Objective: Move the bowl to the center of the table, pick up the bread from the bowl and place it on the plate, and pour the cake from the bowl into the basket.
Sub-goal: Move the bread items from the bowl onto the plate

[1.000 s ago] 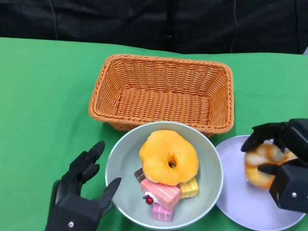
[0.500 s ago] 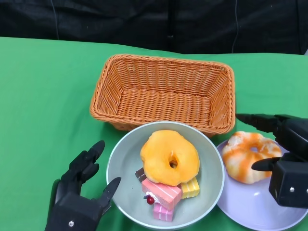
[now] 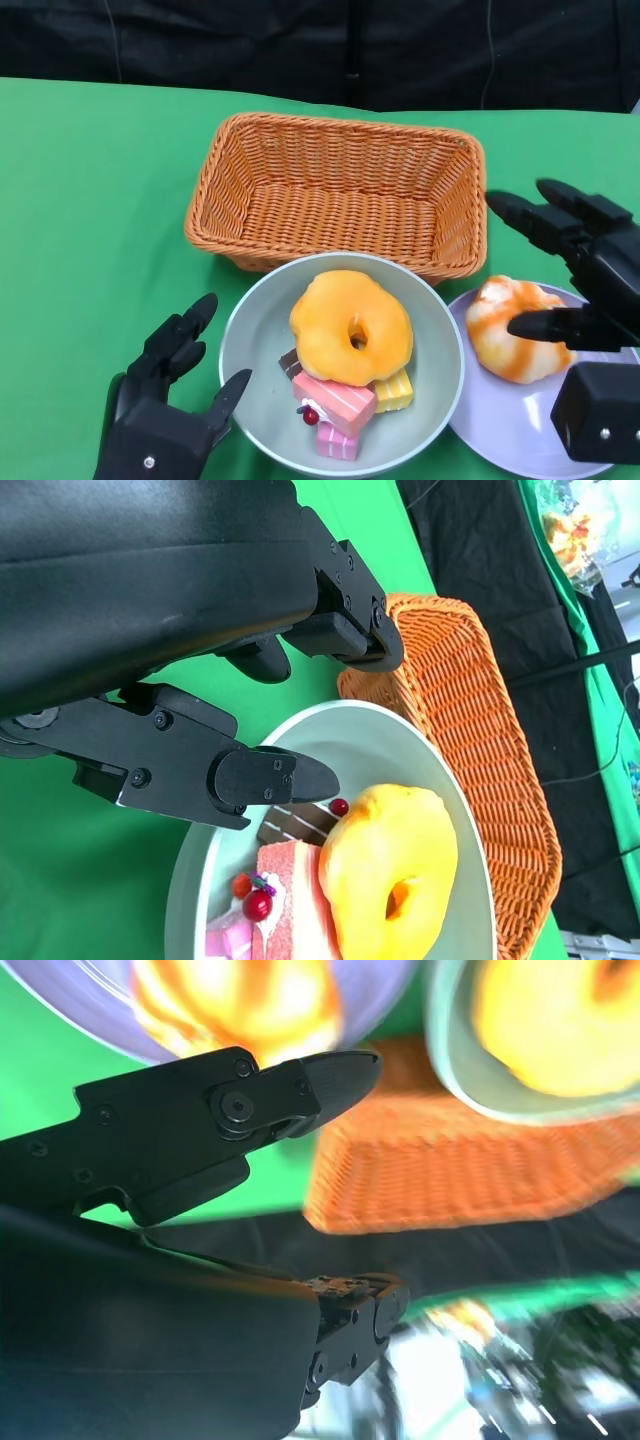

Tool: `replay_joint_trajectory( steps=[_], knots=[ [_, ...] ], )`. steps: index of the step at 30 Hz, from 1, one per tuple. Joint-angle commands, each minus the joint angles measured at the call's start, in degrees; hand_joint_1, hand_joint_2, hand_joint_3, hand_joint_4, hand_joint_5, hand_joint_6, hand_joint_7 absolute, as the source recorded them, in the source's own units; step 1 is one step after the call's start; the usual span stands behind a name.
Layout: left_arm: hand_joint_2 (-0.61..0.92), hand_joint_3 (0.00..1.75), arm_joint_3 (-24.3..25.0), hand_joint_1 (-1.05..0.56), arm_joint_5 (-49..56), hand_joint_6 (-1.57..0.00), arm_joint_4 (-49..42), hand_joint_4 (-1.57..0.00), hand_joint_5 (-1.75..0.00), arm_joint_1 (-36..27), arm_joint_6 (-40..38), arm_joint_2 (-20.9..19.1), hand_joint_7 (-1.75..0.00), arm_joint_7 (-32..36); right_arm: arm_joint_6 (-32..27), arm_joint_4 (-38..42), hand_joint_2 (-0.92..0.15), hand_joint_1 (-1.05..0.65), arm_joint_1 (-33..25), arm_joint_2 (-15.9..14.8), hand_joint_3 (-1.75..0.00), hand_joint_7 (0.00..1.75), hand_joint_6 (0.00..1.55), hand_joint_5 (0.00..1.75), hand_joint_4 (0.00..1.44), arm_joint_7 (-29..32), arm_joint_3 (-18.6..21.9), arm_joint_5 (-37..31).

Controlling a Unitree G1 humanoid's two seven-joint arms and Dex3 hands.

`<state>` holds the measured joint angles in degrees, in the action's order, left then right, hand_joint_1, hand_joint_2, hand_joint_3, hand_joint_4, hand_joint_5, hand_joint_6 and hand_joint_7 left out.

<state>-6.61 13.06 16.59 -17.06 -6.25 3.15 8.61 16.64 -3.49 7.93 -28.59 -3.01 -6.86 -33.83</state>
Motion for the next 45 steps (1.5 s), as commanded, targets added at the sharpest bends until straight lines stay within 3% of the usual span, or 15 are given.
replay_joint_trajectory(
  steps=[1,6,8,10,16,19,28,45],
  knots=[
    [0.92,0.28,0.1,-0.25,0.0,-0.47,0.3,-0.09,-0.80,-0.1,0.3,-0.2,-0.01,0.1,2.1,-4.5,-0.92,-0.70,-0.7,0.8,-0.10,0.02,0.12,0.04,0.08,-0.1,0.9,3.4],
    [0.92,0.28,-0.3,-0.24,0.4,-0.47,0.2,-0.10,-0.81,0.1,0.1,0.2,-0.02,0.4,3.0,-8.4,-0.92,-0.64,0.4,2.1,-0.08,0.06,0.20,0.14,0.18,-2.7,-0.2,6.9],
    [0.92,0.27,-0.4,-0.23,0.4,-0.47,0.2,-0.10,-0.81,0.1,0.1,0.2,-0.02,0.4,2.8,-9.6,-0.92,-0.60,0.9,3.0,-0.05,0.12,0.20,0.50,0.07,-3.8,-0.9,7.7],
    [0.92,0.28,-0.5,-0.23,0.3,-0.47,0.1,-0.10,-0.81,0.0,0.2,0.2,-0.01,0.3,2.6,-10.1,-0.92,-0.56,1.5,4.2,-0.03,0.17,0.20,0.74,0.01,-4.6,-2.1,7.6],
    [0.92,0.28,-0.7,-0.22,0.3,-0.47,0.5,-0.09,-0.81,-0.3,0.0,0.6,-0.01,0.3,2.7,-10.0,-0.89,-0.51,2.9,5.8,-0.01,0.23,0.22,0.90,0.00,-6.9,-5.1,6.0],
    [0.92,0.29,-0.8,-0.22,0.1,-0.46,0.6,-0.09,-0.81,-0.5,0.4,0.7,-0.01,0.2,1.6,-9.9,-0.87,-0.50,3.7,5.8,0.00,0.25,0.23,0.90,0.00,-9.9,-7.5,5.0],
    [0.92,0.29,-1.0,-0.23,0.7,-0.46,1.4,-0.09,-0.81,-0.3,-0.8,0.7,-0.01,0.2,2.0,-3.0,-0.87,-0.53,5.9,8.0,0.00,0.25,0.22,0.85,0.00,-9.8,-13.3,-0.7],
    [0.92,0.29,-0.9,-0.24,0.4,-0.47,0.8,-0.08,-0.84,0.0,-0.9,0.9,-0.01,0.3,0.3,13.0,-0.91,-0.51,11.6,11.6,-0.01,0.16,0.18,0.69,0.00,-3.7,-19.5,-11.0]
  ],
)
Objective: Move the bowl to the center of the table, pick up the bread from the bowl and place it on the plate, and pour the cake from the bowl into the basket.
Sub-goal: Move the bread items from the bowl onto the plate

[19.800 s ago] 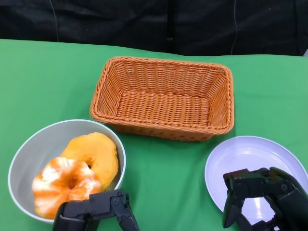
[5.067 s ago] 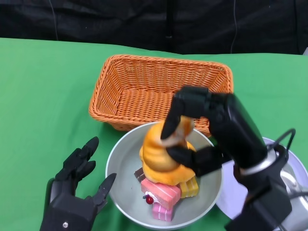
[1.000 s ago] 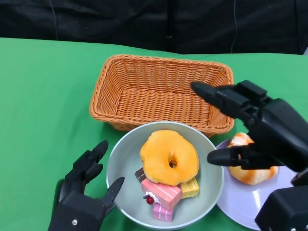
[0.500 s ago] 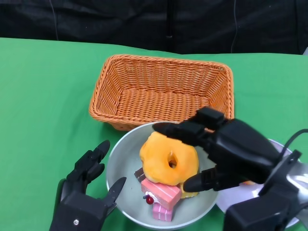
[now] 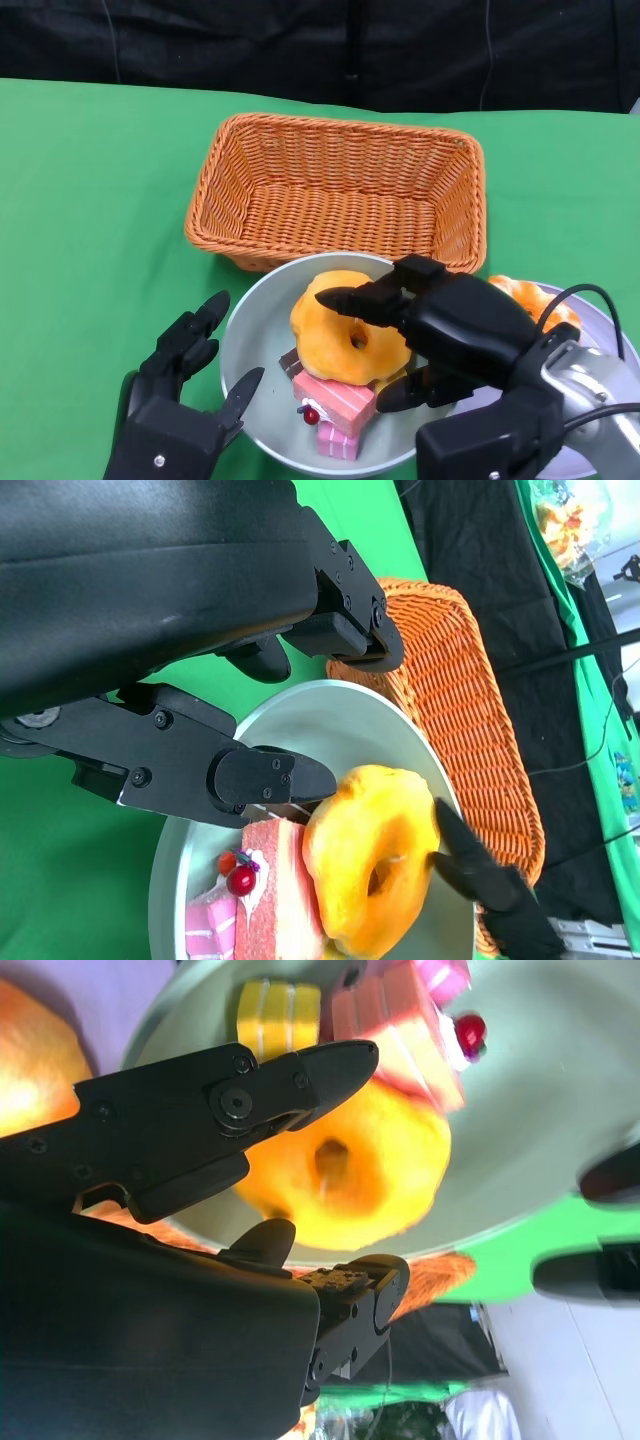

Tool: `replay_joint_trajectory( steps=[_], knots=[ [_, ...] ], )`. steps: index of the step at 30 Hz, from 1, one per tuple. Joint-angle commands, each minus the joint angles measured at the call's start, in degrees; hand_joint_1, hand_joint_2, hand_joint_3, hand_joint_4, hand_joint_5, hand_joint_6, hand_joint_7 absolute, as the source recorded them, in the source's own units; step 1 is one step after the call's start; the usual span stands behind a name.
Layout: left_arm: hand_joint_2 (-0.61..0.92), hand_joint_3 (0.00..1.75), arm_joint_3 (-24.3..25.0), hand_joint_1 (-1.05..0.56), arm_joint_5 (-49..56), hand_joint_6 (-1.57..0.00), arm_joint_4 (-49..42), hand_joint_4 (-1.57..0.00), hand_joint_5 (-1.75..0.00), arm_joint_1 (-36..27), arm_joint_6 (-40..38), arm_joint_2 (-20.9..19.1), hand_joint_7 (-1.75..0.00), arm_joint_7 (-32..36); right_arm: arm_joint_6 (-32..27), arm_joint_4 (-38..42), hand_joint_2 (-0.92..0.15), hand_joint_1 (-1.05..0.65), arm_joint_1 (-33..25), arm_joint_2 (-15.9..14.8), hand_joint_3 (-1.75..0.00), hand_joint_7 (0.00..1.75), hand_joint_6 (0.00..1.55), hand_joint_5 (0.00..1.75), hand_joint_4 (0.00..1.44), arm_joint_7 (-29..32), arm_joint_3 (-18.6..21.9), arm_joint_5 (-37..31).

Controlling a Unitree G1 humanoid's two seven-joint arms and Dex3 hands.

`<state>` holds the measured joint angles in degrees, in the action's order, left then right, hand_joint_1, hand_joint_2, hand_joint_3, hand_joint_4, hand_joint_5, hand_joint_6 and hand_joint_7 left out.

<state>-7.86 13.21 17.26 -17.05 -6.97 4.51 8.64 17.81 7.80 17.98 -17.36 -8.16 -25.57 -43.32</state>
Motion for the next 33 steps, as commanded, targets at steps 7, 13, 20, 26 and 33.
replay_joint_trajectory(
  steps=[7,13,20,26,33],
  knots=[
    [0.92,0.30,0.0,-0.25,0.2,-0.46,-0.1,-0.07,-0.84,0.1,-0.2,0.0,-0.01,0.4,-0.7,5.8,-0.91,-0.51,3.0,0.7,-0.01,0.13,0.20,0.67,0.00,5.8,-2.7,-4.2],
    [0.92,0.30,-0.2,-0.25,0.6,-0.46,-0.7,-0.07,-0.84,0.6,0.3,0.1,0.00,0.7,-0.1,9.9,-0.92,-0.41,4.2,1.6,-0.04,0.10,0.46,0.56,0.30,8.9,-4.0,-4.6],
    [0.92,0.31,-0.2,-0.25,0.3,-0.45,-0.6,-0.07,-0.84,0.6,0.7,0.3,0.00,0.6,6.8,14.7,-0.92,-0.16,4.6,2.3,-0.10,0.13,0.94,0.54,0.84,16.9,-3.7,-1.7],
    [0.92,0.30,-0.2,-0.26,0.2,-0.46,-0.2,-0.07,-0.85,0.8,0.0,0.5,-0.01,0.4,18.0,19.2,-0.42,-0.16,4.9,3.3,-1.28,1.39,0.93,1.63,1.02,31.1,-2.8,-1.0],
    [0.92,0.29,-0.2,-0.25,0.2,-0.47,-0.1,-0.07,-0.86,0.9,-0.3,0.6,-0.01,0.4,24.7,20.7,-0.35,-0.19,5.4,3.6,-1.47,1.74,0.80,1.75,1.04,39.2,-1.7,-1.0]
  ],
)
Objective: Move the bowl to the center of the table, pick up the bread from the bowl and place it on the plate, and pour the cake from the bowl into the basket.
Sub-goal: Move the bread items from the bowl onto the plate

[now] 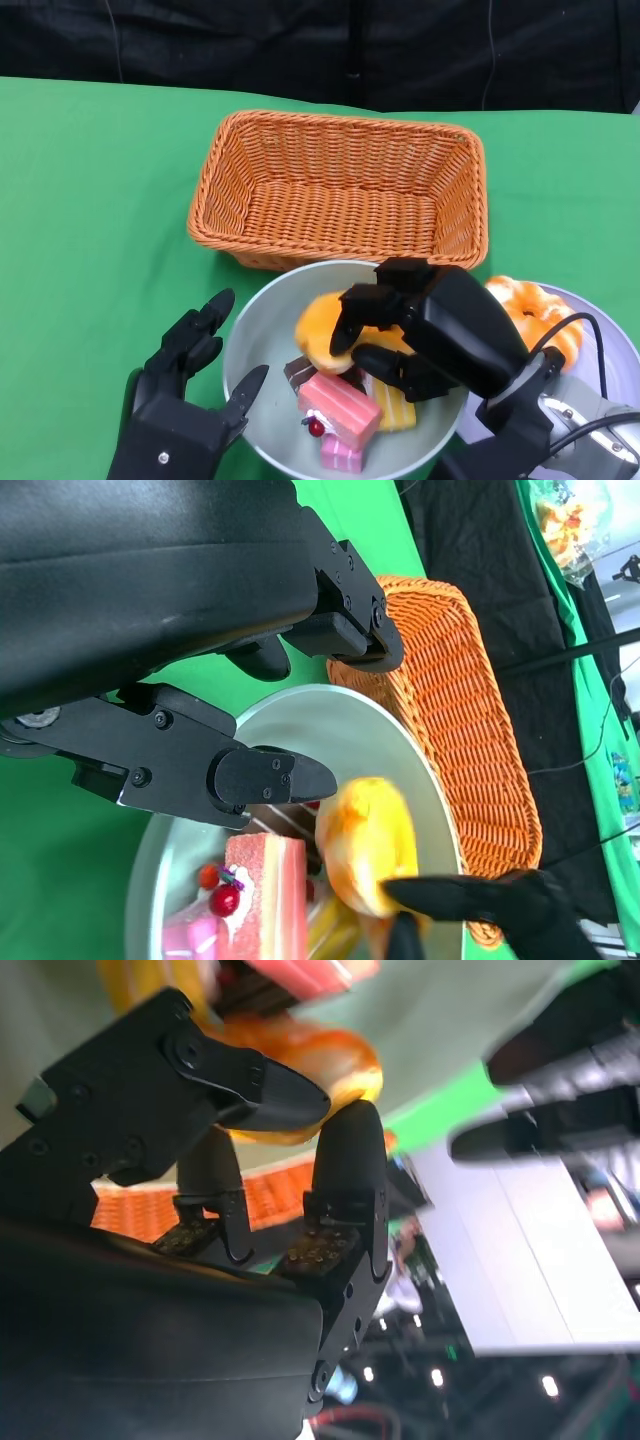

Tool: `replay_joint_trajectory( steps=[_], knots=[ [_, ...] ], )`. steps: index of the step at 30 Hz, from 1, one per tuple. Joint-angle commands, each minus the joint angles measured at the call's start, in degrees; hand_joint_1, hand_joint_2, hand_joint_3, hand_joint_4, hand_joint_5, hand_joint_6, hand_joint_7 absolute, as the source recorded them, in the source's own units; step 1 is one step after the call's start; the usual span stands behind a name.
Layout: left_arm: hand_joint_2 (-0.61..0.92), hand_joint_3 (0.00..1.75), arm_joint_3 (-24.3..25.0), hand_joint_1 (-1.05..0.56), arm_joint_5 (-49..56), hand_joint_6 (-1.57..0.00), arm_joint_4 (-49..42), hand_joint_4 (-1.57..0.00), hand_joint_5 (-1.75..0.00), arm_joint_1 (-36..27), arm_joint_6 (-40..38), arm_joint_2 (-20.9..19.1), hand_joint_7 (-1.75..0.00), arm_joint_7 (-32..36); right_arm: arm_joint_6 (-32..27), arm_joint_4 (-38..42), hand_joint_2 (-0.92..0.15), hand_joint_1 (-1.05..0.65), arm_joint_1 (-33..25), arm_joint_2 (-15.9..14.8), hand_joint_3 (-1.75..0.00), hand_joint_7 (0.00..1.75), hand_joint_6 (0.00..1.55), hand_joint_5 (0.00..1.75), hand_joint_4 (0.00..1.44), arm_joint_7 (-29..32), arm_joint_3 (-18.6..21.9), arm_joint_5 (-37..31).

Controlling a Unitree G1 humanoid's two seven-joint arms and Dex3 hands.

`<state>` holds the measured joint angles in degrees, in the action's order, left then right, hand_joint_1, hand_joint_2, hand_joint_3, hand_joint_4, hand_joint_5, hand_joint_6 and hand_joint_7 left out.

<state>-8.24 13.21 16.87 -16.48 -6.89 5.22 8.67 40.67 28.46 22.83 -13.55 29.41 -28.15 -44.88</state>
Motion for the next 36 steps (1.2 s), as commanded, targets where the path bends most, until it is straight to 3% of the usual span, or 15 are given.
replay_joint_trajectory(
  steps=[1,8,16,22,36],
  knots=[
    [0.92,0.29,0.2,-0.25,0.1,-0.47,0.5,-0.07,-0.86,0.2,-0.5,-0.1,-0.01,0.3,2.3,-0.5,-0.34,-0.19,0.4,-0.2,-1.49,1.75,0.80,1.75,1.05,2.3,1.3,0.4],
    [0.92,0.30,0.3,-0.24,-0.2,-0.47,1.0,-0.07,-0.86,-0.2,-0.7,-0.3,-0.01,0.0,6.2,-4.7,-0.29,-0.22,-1.9,-0.4,-1.58,1.75,0.82,1.75,1.06,3.9,4.3,2.0],
    [0.92,0.30,0.0,-0.25,-0.4,-0.46,1.1,-0.07,-0.85,-0.6,-0.4,-0.4,0.00,-0.3,8.4,-8.9,-0.24,-0.23,-3.6,-0.4,-1.66,1.75,0.81,1.75,1.05,1.2,6.8,5.1],
    [0.92,0.30,-0.1,-0.25,-0.1,-0.47,1.9,-0.07,-0.85,-0.7,-1.1,-0.9,-0.01,-0.5,8.0,-12.4,-0.14,-0.25,-4.0,0.5,-1.74,1.66,0.85,1.75,1.04,-2.1,8.4,7.1],
    [0.92,0.30,0.2,-0.24,-0.7,-0.47,0.8,-0.07,-0.84,-0.3,-0.3,-1.3,-0.01,-0.6,8.1,-14.2,-0.08,-0.26,-2.2,3.1,-1.75,1.63,0.90,1.75,1.07,-4.5,12.9,10.9]
  ],
)
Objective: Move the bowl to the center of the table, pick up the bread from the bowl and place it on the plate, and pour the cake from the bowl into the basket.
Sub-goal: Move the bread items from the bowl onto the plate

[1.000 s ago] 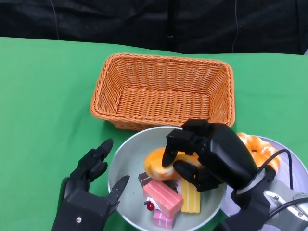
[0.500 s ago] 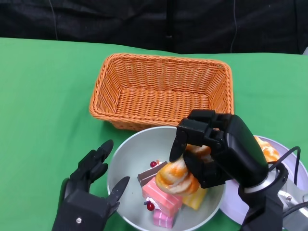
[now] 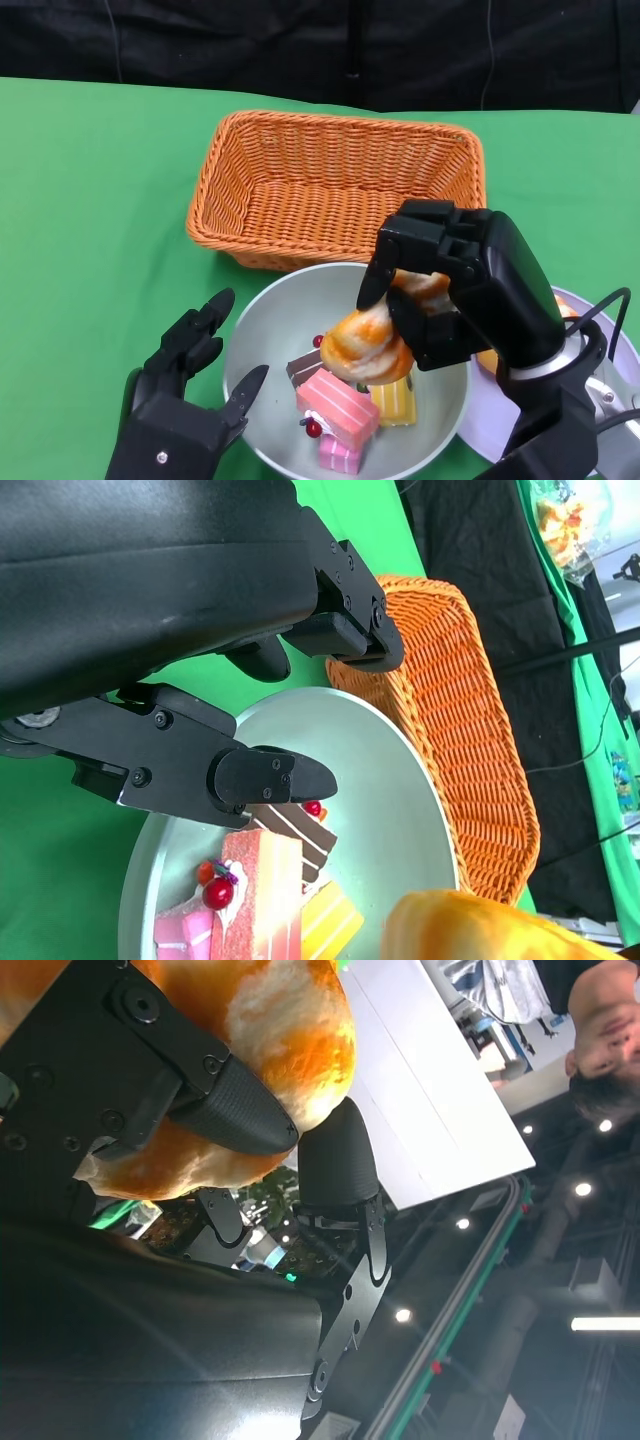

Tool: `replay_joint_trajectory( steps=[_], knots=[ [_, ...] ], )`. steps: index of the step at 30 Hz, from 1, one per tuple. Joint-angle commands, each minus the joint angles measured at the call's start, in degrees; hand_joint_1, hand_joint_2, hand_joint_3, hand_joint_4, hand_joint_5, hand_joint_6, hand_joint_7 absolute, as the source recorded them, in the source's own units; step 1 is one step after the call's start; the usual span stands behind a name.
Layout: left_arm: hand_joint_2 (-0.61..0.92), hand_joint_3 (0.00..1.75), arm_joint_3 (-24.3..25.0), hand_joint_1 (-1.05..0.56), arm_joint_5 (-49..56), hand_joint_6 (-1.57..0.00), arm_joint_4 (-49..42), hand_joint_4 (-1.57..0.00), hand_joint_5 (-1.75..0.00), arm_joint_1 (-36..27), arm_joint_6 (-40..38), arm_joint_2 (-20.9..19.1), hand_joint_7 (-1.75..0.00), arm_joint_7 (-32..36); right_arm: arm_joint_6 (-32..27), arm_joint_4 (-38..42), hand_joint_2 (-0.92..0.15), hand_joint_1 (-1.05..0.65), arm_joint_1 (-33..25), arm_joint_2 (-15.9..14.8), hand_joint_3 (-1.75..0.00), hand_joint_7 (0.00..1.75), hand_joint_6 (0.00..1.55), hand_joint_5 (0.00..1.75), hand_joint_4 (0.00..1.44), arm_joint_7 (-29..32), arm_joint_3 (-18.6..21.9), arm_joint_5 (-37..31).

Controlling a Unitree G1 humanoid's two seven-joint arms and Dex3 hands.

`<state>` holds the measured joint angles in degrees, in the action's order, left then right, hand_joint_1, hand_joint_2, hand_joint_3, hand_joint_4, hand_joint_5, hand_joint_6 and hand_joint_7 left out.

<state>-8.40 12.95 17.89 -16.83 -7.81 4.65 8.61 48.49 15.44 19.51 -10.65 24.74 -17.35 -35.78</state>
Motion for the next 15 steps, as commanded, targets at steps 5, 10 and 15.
replay_joint_trajectory(
  steps=[5,10,15],
  knots=[
    [0.92,0.31,0.4,-0.23,-0.7,-0.47,-0.3,-0.06,-0.84,-0.1,0.7,-0.8,-0.01,-0.7,-0.5,-2.9,-0.08,-0.22,1.3,0.1,-1.75,1.62,0.90,1.75,1.07,-3.0,4.3,6.0],
    [0.92,0.30,0.5,-0.23,-0.4,-0.48,-0.4,-0.07,-0.84,0.0,0.9,-0.7,-0.01,-0.5,-2.2,-5.7,-0.08,-0.15,1.1,-0.5,-1.75,1.59,0.91,1.75,1.07,-7.5,7.2,11.1],
    [0.92,0.30,0.5,-0.22,-0.3,-0.48,-0.5,-0.07,-0.85,0.1,0.9,-0.5,-0.01,-0.3,-3.3,-7.1,-0.10,-0.10,0.4,-0.8,-1.75,1.59,0.92,1.75,1.07,-10.0,9.7,13.6]
  ],
)
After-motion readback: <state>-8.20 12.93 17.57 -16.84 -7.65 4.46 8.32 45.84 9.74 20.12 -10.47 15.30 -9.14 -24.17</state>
